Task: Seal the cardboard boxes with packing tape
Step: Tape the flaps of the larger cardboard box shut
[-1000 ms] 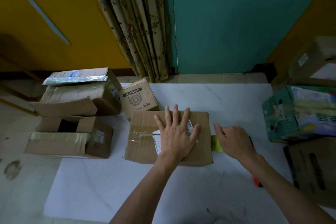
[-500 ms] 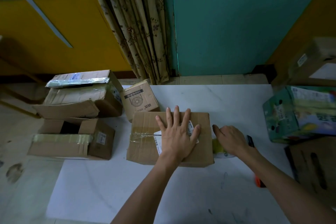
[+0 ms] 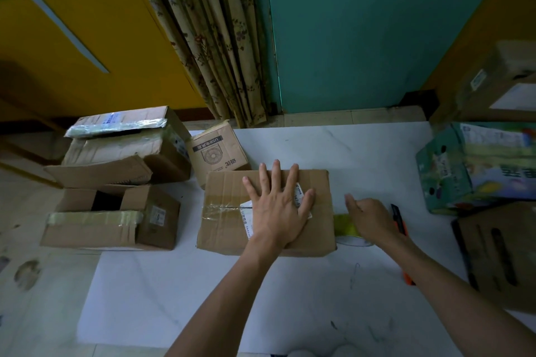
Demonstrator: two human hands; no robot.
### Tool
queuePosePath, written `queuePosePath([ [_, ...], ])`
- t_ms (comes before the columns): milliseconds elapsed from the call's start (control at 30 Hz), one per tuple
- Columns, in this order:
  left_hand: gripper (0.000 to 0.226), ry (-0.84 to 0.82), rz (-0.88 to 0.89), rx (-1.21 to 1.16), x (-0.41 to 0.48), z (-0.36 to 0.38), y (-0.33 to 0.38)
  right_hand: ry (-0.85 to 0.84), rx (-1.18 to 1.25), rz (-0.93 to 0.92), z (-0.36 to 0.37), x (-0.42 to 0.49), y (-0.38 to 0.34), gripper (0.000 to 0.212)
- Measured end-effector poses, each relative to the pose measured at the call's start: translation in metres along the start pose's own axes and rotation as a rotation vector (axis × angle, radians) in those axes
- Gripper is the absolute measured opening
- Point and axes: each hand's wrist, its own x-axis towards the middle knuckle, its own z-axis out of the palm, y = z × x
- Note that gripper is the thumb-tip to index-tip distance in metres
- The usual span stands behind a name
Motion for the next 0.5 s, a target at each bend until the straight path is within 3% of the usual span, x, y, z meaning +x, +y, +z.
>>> queuePosePath([
  [67,0.071,-0.014,0.0,0.009,-0.001,0.0,0.0,-0.044,-0.141,-0.047,0.011,0.009,-0.004,0.069],
  [200,0.07,0.005,-0.004,0.011,0.0,0.0,0.001,0.015,-0.168,-0.174,0.029,0.02,0.006,0.073],
  [500,0.07,0.009,-0.005,0.007,0.0,0.0,0.001,-0.021,-0.004,-0.066,0.024,0.019,0.009,0.062],
])
